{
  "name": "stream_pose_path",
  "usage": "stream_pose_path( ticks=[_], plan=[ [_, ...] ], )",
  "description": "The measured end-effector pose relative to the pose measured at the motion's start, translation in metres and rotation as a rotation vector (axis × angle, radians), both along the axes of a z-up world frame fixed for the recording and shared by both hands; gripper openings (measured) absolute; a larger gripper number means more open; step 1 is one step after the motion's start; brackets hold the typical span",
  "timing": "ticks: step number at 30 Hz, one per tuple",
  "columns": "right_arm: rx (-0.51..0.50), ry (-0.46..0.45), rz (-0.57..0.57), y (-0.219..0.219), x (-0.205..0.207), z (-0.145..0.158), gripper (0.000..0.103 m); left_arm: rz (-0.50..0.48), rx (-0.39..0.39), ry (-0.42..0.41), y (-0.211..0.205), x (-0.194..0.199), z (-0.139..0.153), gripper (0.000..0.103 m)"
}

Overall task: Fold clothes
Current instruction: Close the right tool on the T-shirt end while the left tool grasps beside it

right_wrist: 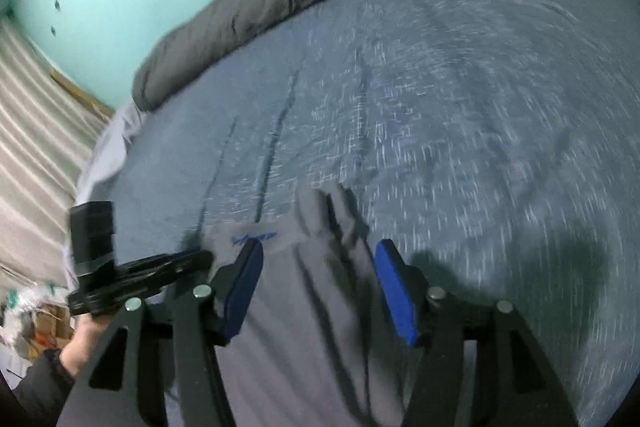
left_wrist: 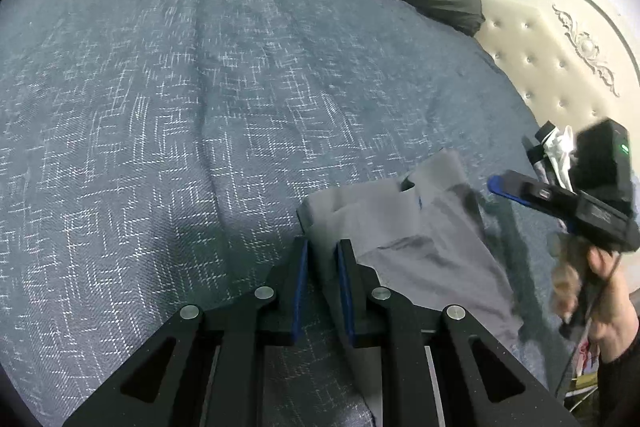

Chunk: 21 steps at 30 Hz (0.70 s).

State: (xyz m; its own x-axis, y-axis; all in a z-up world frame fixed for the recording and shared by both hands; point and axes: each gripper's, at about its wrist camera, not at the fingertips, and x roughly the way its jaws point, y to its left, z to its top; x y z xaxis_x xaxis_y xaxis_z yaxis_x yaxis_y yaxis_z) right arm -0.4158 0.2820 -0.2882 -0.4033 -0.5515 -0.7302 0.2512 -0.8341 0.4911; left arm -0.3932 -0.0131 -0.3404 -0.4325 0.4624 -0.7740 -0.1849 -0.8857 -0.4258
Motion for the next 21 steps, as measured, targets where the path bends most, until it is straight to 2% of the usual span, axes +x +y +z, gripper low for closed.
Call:
stream_pose_path(
  ticks=[9, 10, 12, 13, 14, 17, 21],
  plan=[
    [0.110, -0.002, 0.098, -0.025, -0.024, -0.016, 0.057, 0.005, 0.032, -0.012, -0.002, 0.000, -0.002, 0.018],
    [0.125, 0.009, 0.107, -0.027, -0.024, -0.017, 0.053, 0.005, 0.031, -0.010, -0.002, -0.001, -0.002, 0.018],
    [0.145, 0.015, 0.107, -0.026, -0.026, -0.019, 0.027, 0.004, 0.029, -0.006, -0.001, -0.002, -0.003, 0.018],
    [0.148, 0.023, 0.095, -0.023, -0.027, -0.019, 0.020, 0.002, 0.024, -0.002, -0.001, -0.002, -0.003, 0.018],
    [0.150, 0.033, 0.082, -0.020, -0.027, -0.018, 0.008, 0.001, 0.018, 0.001, -0.001, -0.003, -0.003, 0.018],
    [0.151, 0.057, 0.049, -0.010, -0.028, -0.015, 0.004, -0.001, 0.000, 0.012, 0.001, -0.002, -0.002, 0.017],
    [0.130, 0.046, 0.022, -0.002, -0.037, -0.016, 0.003, 0.003, 0.003, 0.009, 0.000, -0.002, -0.001, 0.017]
  ],
)
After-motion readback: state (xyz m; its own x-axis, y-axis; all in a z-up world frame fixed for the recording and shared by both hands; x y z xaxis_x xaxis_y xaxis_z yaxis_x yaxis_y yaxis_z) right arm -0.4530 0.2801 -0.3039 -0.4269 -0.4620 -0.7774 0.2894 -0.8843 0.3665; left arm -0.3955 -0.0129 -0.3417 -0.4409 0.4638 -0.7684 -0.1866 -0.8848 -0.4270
